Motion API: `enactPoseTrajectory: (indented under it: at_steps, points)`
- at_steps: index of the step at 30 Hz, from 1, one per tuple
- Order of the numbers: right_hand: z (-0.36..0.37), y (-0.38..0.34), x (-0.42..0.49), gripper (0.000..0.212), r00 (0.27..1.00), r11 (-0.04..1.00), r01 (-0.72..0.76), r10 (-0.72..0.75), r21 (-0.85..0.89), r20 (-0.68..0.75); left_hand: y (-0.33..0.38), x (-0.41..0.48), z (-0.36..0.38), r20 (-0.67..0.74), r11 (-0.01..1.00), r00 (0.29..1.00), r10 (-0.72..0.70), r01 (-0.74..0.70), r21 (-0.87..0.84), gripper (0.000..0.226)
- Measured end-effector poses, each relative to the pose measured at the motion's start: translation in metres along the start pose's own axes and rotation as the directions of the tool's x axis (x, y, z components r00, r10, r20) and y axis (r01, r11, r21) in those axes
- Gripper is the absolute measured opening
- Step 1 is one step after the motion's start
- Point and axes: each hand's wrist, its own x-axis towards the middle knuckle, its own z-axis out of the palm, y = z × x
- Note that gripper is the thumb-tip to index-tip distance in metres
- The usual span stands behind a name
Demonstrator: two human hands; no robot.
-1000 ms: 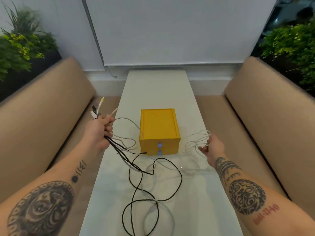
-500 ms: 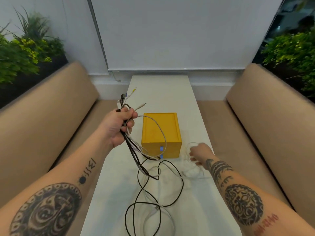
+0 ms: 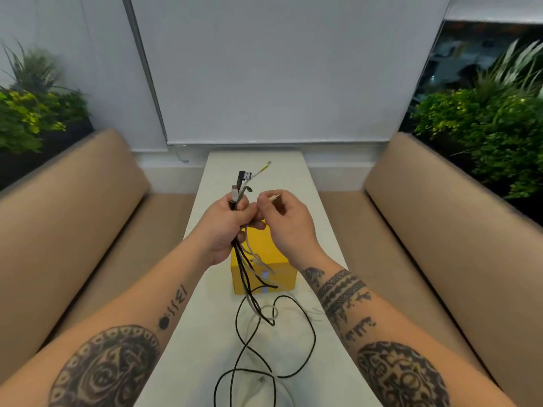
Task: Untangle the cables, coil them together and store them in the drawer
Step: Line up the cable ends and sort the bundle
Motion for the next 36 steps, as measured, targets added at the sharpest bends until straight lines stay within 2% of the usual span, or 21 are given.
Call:
enactPoseTrajectory:
  at_steps: [5, 7, 12, 15, 18, 22, 25, 27, 31, 33, 36]
  points:
    - [-0.005, -0.009, 0.001, 0.011, 0.999, 0.993, -0.045, 0.045, 0.105, -0.002, 0.001, -0.004, 0.004, 0.045, 1.000, 0.999, 0.000, -0.002, 0.030, 0.036]
    - [-0.014, -0.011, 0.007, 0.015, 0.997, 0.985, -0.075, 0.077, 0.158, -0.010, 0.004, -0.003, 0.001, 0.068, 0.998, 0.998, -0.013, 0.010, 0.058, 0.022]
    - [-0.037, -0.028, 0.017, 0.017, 0.985, 0.851, -0.172, 0.138, 0.496, 0.105, 0.007, -0.004, -0.010, 0.063, 0.982, 0.993, -0.104, 0.092, 0.163, 0.036]
    - [-0.040, -0.036, 0.016, 0.021, 0.967, 0.866, -0.243, 0.179, 0.438, 0.183, 0.003, -0.004, -0.012, 0.023, 0.977, 0.996, -0.081, 0.075, 0.201, 0.039]
    - [-0.024, -0.035, 0.008, 0.020, 0.956, 0.914, -0.260, 0.199, 0.310, 0.216, 0.003, -0.003, -0.005, -0.035, 0.993, 0.998, -0.053, 0.057, 0.105, 0.047]
    - [-0.002, -0.036, 0.001, 0.021, 0.975, 0.962, -0.199, 0.174, 0.189, 0.141, 0.007, -0.002, 0.006, -0.017, 0.996, 0.997, -0.078, 0.078, -0.049, 0.064]
    - [0.010, -0.033, 0.000, 0.016, 0.987, 0.979, -0.156, 0.148, 0.131, 0.066, 0.005, 0.001, 0.009, -0.004, 0.992, 0.996, -0.085, 0.084, -0.094, 0.074]
    - [0.016, -0.031, -0.001, 0.012, 0.992, 0.987, -0.124, 0.122, 0.104, 0.021, 0.003, 0.001, 0.009, 0.018, 0.991, 0.997, -0.076, 0.078, -0.106, 0.068]
    - [0.023, -0.028, -0.006, 0.013, 0.994, 0.988, -0.108, 0.110, 0.114, -0.015, -0.004, 0.002, 0.004, 0.043, 0.992, 0.999, -0.019, 0.025, -0.127, 0.035]
    - [0.025, -0.027, -0.005, 0.013, 0.994, 0.986, -0.096, 0.102, 0.136, -0.042, -0.004, 0.001, 0.005, 0.011, 0.992, 1.000, 0.019, -0.017, -0.125, 0.038]
    - [0.026, -0.028, -0.002, 0.013, 0.991, 0.981, -0.090, 0.104, 0.173, -0.079, -0.003, -0.001, 0.009, -0.047, 0.992, 0.997, 0.068, -0.073, -0.101, 0.026]
